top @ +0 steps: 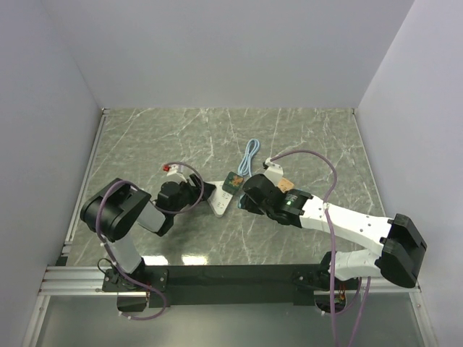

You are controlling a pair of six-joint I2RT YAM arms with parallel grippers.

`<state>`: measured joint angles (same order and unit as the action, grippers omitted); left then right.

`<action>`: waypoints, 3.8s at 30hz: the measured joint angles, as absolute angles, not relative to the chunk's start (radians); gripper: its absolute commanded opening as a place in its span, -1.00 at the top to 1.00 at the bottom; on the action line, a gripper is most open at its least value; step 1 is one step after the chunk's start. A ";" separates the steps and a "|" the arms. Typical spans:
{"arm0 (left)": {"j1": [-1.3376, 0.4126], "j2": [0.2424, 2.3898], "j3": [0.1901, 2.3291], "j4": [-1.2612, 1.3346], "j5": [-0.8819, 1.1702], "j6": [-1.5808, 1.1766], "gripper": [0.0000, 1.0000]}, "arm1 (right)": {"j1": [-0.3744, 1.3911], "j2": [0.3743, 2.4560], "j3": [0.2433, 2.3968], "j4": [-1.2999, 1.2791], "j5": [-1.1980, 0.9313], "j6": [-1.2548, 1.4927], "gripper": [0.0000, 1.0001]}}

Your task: Insert the plug

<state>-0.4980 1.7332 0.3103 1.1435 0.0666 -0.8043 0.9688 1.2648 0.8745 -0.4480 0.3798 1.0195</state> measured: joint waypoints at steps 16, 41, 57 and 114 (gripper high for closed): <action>-0.493 1.808 0.328 1.300 0.073 -0.860 0.98 | 0.969 1.348 0.876 -0.404 0.350 0.985 1.00; -0.708 1.809 0.152 1.477 -0.306 -0.979 0.99 | 1.028 1.449 0.930 -0.382 0.331 1.004 1.00; -0.787 1.797 0.145 1.474 -0.439 -0.964 0.99 | 1.063 1.479 0.936 -0.354 0.316 1.084 1.00; -0.793 1.797 0.111 1.483 -0.479 -0.953 0.99 | 1.115 1.658 1.143 -0.556 0.450 1.211 1.00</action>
